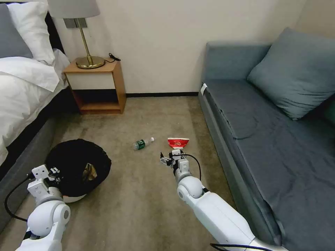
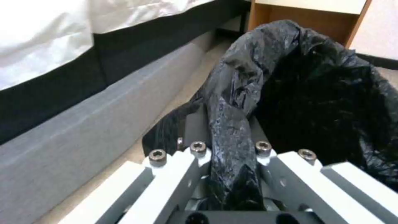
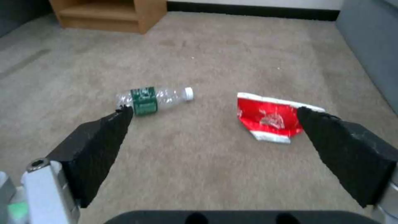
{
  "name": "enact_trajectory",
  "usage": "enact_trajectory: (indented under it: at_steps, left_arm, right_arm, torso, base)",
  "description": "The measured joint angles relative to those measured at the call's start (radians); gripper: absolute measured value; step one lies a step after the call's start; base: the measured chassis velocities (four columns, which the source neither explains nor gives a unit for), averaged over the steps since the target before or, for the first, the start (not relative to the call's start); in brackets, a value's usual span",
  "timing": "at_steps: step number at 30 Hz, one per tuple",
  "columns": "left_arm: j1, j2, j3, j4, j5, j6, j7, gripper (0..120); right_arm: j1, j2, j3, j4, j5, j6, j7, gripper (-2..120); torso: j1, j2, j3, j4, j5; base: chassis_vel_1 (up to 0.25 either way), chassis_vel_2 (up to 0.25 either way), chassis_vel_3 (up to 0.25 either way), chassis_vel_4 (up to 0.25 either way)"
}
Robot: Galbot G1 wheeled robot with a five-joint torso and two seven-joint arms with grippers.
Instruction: Pick up the trash bin, then pick up the garbage on the floor and place it into the trash bin.
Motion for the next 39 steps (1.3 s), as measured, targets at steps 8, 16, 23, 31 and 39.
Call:
enact_trajectory:
  at_steps: [8,16,23,31,39]
  left_arm:
    - [0.01,0.004,-0.004,-0.002,0.022,-0.004,0.009,4]
    - [0.02,0.002,-0.008,-0.013,0.034,-0.005,0.006,4]
    - [0.029,-0.001,-0.011,-0.012,0.045,-0.006,0.005,4]
    - [0.031,-0.004,-0.015,-0.006,0.052,-0.009,0.005,4]
    - [0.024,-0.006,-0.013,-0.002,0.056,-0.01,0.005,4]
  right_arm:
    - [0.0,-0.001,-0.005,-0.001,0.0,0.0,0.0,100]
    - [-0.013,0.005,-0.019,-0.001,-0.009,0.0,0.0,100]
    - [-0.019,0.007,-0.022,-0.005,-0.015,0.0,0.001,100]
    - [-0.018,0.01,-0.026,-0.011,-0.016,0.001,-0.002,100]
    - [-0.016,0.012,-0.05,-0.028,-0.026,0.016,-0.016,100]
  torso:
    - [0.0,0.0,0.0,-0.0001,0.0]
    - [0.0,0.0,0.0,0.0001,0.0002]
    - [0.0,0.0,0.0,-0.0001,0.0]
    - [0.0,0.0,0.0,0.0001,0.0001]
    - [0.0,0.0,0.0,0.0,0.0001]
  base:
    - [-0.135,0.132,0.128,-0.122]
    - [-0.125,0.14,0.133,-0.121]
    - [-0.148,0.146,0.131,-0.153]
    - [-0.137,0.142,0.135,-0.126]
    - [-0.142,0.136,0.135,-0.14]
